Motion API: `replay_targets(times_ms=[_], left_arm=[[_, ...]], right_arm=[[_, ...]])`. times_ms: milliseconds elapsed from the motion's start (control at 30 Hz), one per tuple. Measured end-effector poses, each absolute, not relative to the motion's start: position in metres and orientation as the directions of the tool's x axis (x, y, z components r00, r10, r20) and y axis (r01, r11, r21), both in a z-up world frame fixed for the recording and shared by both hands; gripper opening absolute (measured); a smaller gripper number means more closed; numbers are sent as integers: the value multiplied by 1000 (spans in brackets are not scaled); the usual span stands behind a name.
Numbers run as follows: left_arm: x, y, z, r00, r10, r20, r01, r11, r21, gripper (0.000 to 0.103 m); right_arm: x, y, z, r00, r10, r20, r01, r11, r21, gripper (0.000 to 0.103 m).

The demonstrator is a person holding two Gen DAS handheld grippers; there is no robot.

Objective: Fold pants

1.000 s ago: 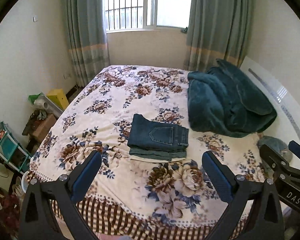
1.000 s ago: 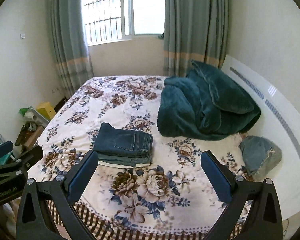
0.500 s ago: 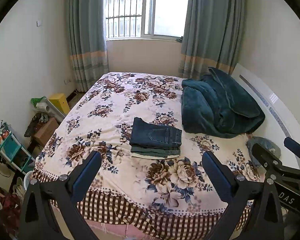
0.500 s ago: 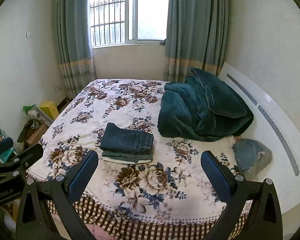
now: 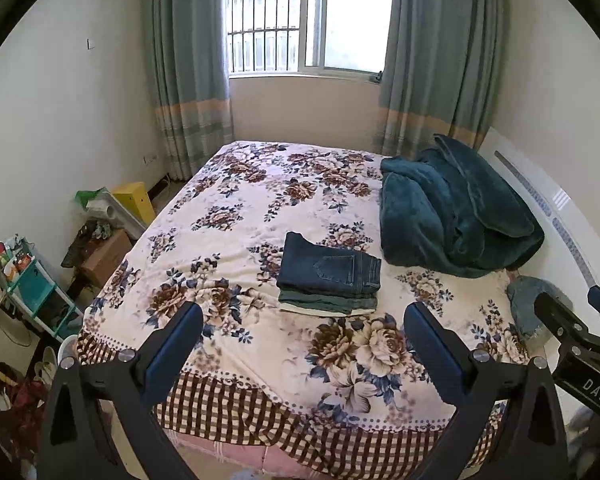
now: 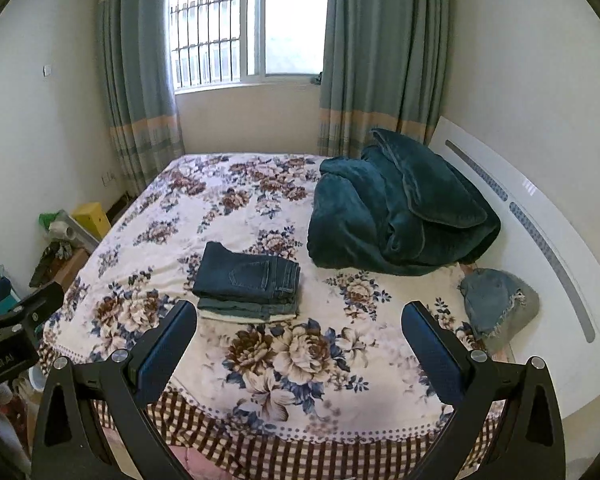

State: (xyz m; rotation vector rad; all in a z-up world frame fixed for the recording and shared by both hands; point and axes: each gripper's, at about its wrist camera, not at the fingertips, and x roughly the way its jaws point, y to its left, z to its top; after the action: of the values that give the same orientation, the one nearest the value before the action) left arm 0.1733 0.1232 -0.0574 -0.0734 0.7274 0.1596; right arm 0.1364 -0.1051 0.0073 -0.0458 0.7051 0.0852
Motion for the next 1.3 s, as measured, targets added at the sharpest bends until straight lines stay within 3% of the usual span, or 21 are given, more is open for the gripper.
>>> replay_targets(times_ms=[1300], left_arm=[[193,127,-53,726,130,-675,-177,984,0,103]], right_arm=[[164,-92,3,739,103,-666,-132,991,7,103]])
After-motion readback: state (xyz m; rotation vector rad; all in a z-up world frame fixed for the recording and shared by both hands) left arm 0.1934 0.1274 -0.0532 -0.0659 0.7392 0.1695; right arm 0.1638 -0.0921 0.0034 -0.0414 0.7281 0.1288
